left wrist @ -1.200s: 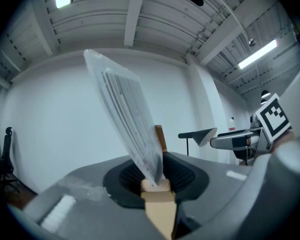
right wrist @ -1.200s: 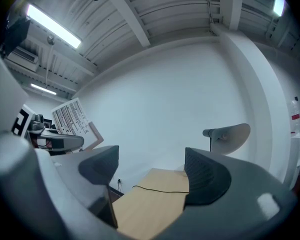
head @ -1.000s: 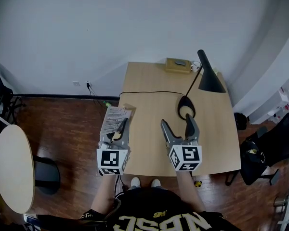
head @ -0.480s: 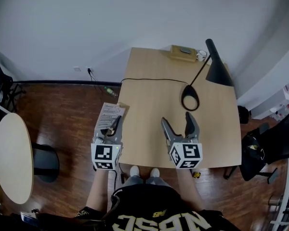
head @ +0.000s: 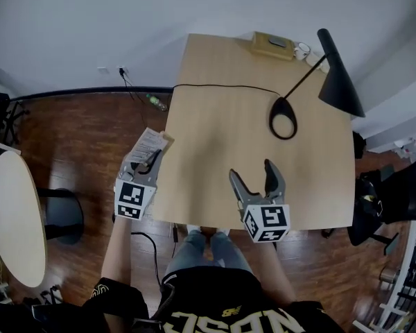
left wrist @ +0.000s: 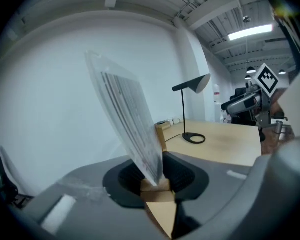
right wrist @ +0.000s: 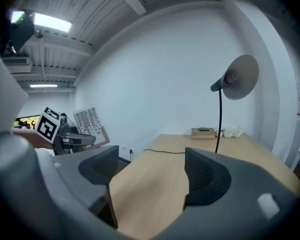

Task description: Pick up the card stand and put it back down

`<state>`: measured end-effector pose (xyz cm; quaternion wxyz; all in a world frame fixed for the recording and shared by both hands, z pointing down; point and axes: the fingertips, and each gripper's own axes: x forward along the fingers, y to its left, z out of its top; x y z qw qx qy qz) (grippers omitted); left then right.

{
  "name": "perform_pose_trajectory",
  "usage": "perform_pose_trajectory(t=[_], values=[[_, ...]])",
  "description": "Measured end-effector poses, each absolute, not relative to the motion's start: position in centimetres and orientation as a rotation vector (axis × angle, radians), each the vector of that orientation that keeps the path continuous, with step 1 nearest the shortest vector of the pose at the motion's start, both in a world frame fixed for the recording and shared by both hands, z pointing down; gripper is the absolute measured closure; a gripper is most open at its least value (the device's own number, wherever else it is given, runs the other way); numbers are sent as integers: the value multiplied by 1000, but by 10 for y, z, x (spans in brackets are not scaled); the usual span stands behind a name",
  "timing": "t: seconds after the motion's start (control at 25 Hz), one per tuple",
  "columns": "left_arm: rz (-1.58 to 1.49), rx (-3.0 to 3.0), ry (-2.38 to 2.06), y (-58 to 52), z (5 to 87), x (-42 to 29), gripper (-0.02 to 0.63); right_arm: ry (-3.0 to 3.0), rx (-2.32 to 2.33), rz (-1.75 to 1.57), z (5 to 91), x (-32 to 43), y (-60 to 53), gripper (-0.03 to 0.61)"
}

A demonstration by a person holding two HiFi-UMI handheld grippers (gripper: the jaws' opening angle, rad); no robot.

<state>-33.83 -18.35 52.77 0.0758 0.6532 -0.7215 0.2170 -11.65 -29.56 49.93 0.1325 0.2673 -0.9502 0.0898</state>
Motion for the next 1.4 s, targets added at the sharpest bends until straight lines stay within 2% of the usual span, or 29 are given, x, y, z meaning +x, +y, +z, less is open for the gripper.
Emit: perform_pose_trajectory(t=[0.24, 0.44, 0.92, 1.2, 1.4], values=[[751, 2056, -2066, -235, 565, -380, 506, -2762, 751, 291, 537, -135, -312, 160], [844, 2196, -1940, -285, 599, -377, 506, -2788, 726, 279, 558, -136, -324, 161], [912, 2591, -1302, -378, 711, -288, 505, -2689, 829, 324, 624, -101, -346, 161], [914, 2754, -906, -374, 746, -211, 505, -2664, 836, 336, 637, -85, -333, 160], [968, 2713, -805, -364, 777, -198, 498, -2653, 843, 326, 640, -80, -318, 161]])
